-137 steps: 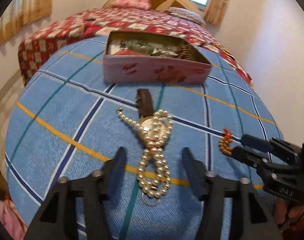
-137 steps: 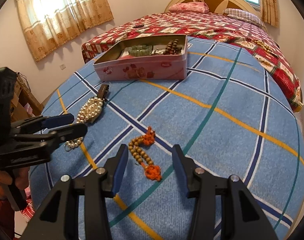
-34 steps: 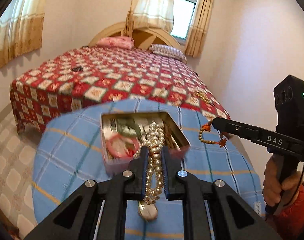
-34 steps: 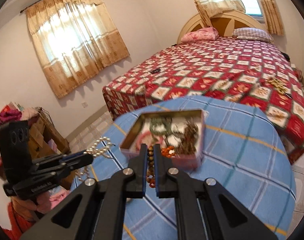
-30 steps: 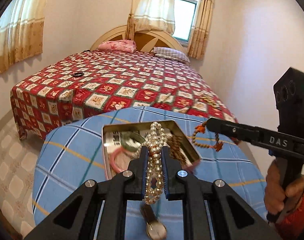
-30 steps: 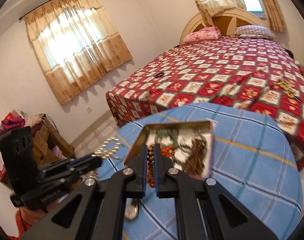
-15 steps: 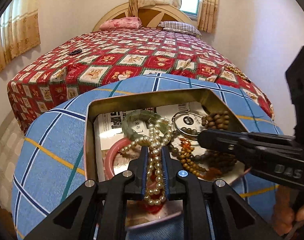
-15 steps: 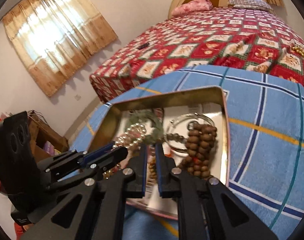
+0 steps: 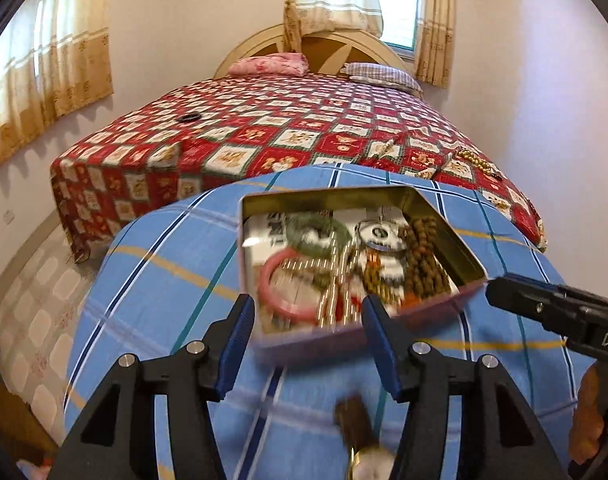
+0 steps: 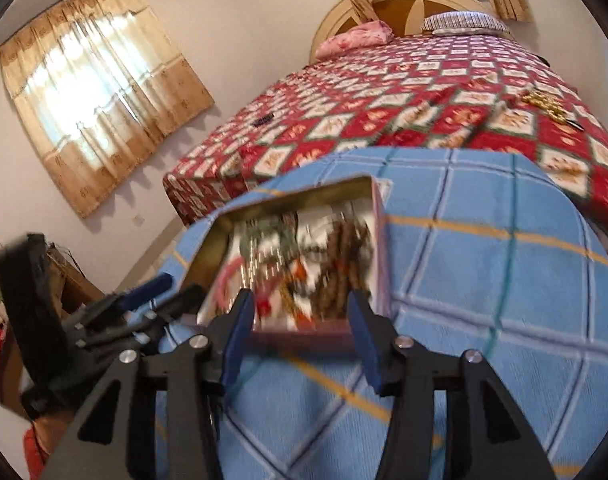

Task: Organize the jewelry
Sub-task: 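Grasp the silver ring with the left gripper while the right gripper grasps the gold watch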

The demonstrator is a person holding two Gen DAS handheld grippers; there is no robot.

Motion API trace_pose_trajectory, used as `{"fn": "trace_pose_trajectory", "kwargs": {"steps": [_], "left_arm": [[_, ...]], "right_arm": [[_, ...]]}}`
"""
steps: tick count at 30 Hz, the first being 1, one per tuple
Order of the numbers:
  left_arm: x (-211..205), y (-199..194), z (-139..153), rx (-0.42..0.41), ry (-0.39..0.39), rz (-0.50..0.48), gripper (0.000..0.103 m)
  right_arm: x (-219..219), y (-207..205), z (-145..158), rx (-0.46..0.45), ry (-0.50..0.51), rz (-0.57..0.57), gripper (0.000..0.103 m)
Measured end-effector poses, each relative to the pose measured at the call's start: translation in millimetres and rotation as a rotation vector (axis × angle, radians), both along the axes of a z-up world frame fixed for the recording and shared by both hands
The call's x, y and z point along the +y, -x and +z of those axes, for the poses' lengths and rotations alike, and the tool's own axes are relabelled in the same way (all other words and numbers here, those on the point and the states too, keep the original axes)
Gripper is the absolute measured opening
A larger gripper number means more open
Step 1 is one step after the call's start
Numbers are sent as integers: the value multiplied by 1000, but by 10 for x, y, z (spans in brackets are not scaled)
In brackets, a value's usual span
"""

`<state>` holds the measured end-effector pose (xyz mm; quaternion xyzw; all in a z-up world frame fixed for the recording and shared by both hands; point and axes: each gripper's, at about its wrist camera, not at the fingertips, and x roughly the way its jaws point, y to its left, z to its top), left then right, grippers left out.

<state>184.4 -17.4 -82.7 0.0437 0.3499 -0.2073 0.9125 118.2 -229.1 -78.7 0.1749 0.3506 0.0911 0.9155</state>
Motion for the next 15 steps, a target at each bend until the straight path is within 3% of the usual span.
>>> {"fn": "trace_pose_trajectory", "kwargs": {"steps": [11,15], "left_arm": [[467,667,-111,68,63,77,56],[555,921,-173,95,77,53,56]], "right_arm": [[205,541,-208,61,56,36,53],[275,671,-201,58,78,53,53]]}}
